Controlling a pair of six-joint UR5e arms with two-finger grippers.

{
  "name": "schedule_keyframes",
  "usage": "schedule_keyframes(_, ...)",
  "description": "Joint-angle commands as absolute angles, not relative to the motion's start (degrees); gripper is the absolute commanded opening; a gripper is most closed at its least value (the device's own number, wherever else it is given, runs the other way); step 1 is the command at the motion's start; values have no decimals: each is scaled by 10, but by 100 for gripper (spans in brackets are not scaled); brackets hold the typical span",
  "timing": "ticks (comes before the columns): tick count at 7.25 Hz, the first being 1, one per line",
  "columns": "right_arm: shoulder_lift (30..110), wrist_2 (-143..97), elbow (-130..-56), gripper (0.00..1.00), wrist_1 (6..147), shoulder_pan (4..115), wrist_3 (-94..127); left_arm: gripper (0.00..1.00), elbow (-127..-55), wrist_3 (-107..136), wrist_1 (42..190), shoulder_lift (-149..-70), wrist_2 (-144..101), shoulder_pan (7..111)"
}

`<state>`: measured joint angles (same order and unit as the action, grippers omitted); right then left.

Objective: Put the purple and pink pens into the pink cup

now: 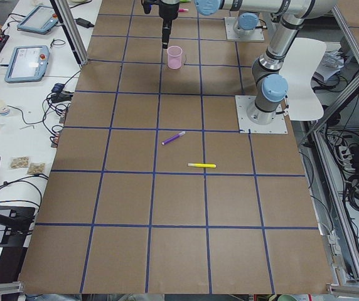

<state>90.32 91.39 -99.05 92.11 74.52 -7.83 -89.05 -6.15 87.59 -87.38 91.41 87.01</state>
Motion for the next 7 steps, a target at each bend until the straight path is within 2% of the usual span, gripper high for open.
schedule_keyframes(1,879,917,-1026,100,1015,696,-148,100,-894,-62,876,-872,914,870)
schedule_keyframes(3,861,912,-1038,100,1025,645,-212,100,-896,-62,876,-870,914,870)
schedule_keyframes(7,745,911,-1069,100,1185,562,-381,100,-896,-62,876,-870,914,870)
